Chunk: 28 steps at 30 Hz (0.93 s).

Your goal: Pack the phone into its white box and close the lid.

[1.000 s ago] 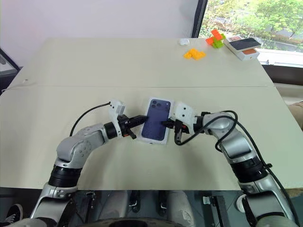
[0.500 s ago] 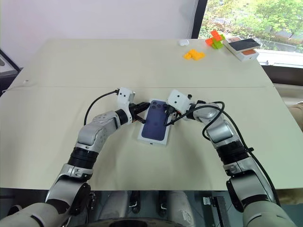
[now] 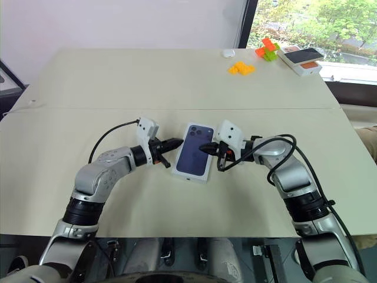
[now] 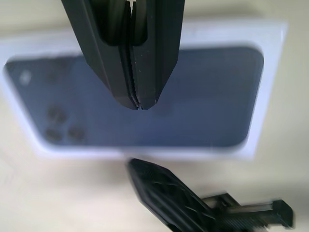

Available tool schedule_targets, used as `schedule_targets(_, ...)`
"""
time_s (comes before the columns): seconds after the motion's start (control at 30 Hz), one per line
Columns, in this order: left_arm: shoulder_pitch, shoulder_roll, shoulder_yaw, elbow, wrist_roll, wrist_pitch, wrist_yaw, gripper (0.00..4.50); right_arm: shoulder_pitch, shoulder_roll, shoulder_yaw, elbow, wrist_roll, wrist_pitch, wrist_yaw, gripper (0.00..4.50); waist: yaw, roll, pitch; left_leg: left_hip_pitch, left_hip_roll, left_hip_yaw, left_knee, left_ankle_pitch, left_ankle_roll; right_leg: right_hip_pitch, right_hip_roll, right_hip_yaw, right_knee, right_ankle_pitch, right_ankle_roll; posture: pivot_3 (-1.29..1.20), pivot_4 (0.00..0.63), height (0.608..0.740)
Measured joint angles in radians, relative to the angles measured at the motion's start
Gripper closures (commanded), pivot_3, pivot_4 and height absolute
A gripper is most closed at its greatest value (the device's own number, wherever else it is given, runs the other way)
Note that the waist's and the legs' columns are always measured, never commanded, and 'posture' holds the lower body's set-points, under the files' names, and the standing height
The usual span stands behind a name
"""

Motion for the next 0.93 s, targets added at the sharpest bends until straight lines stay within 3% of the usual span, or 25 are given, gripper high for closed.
schedule_targets(0.17,0.000,0.006,-0.019,0.000,0.028,-0.036,-0.008,4.50,-0.015,0.003,0.019,0.012,-0.044,-0.052,-0.015,4.44,0.001,0.001,-0.001,0.000,0.000,0.000,0.000,0.000,0.000,0.000,0.000,0.000,0.000,0.000,0.001,0.00,0.150,0.737)
schedule_targets(0.2,-0.001,0.012,-0.015,-0.001,0.024,-0.032,-0.014,4.25,-0.021,0.005,0.013,0.016,-0.025,-0.029,-0.008,4.49,0.001,0.001,-0.001,0.000,0.000,0.000,0.000,0.000,0.000,0.000,0.000,0.000,0.000,0.000,0.001,0.00,0.150,0.737)
schedule_targets(0.23,-0.001,0.015,-0.010,-0.001,0.017,-0.026,-0.018,3.99,-0.027,0.007,0.003,0.022,-0.004,-0.004,-0.002,4.23,0.001,0.001,-0.001,0.000,0.000,0.000,0.000,0.000,0.000,0.000,0.000,0.000,0.000,0.000,0.001,0.00,0.150,0.737)
schedule_targets(0.3,0.000,0.027,0.004,-0.003,-0.002,-0.005,-0.029,3.33,-0.045,0.013,-0.031,0.027,0.052,0.059,0.011,3.68,0.000,0.001,-0.001,0.000,0.000,0.000,0.000,0.000,0.000,0.000,0.000,0.000,0.000,0.000,0.000,0.00,0.150,0.737)
schedule_targets(0.37,0.000,0.058,0.024,-0.013,-0.016,0.010,-0.039,2.38,-0.055,0.002,-0.059,0.025,0.085,0.079,0.029,2.76,0.000,0.001,-0.001,-0.001,0.000,0.000,0.000,0.000,0.000,-0.001,0.000,0.000,0.000,0.000,-0.001,0.00,0.150,0.737)
schedule_targets(0.47,0.005,0.128,0.089,-0.049,-0.041,0.014,-0.063,0.78,-0.055,-0.009,-0.088,0.027,0.091,0.064,0.040,1.14,-0.003,0.001,0.000,-0.003,0.000,0.000,0.000,0.000,0.000,-0.003,0.000,0.000,0.000,0.000,0.000,0.00,0.150,0.737)
schedule_targets(0.53,0.012,0.186,0.159,-0.064,-0.064,0.015,-0.082,0.00,-0.055,-0.037,-0.112,0.029,0.103,0.047,0.050,0.07,-0.002,0.001,0.000,-0.003,0.000,0.000,0.000,0.000,0.000,-0.003,0.000,0.000,0.000,0.000,0.000,0.00,0.150,0.737)
schedule_targets(0.77,0.164,0.396,0.341,-0.102,-0.127,-0.001,-0.210,0.00,-0.032,-0.149,-0.202,0.047,0.147,0.040,0.118,0.03,-0.001,0.002,0.000,-0.003,0.000,0.000,-0.001,0.000,0.000,-0.004,0.000,0.000,-0.001,0.000,0.000,0.00,0.150,0.737)
schedule_targets(0.93,0.289,0.450,0.419,-0.113,-0.143,-0.029,-0.256,0.00,-0.013,-0.193,-0.221,0.046,0.175,0.036,0.158,0.03,0.000,0.002,0.000,-0.003,0.000,0.000,-0.002,-0.001,0.001,-0.004,-0.001,0.000,-0.002,-0.001,0.000,0.00,0.150,0.737)
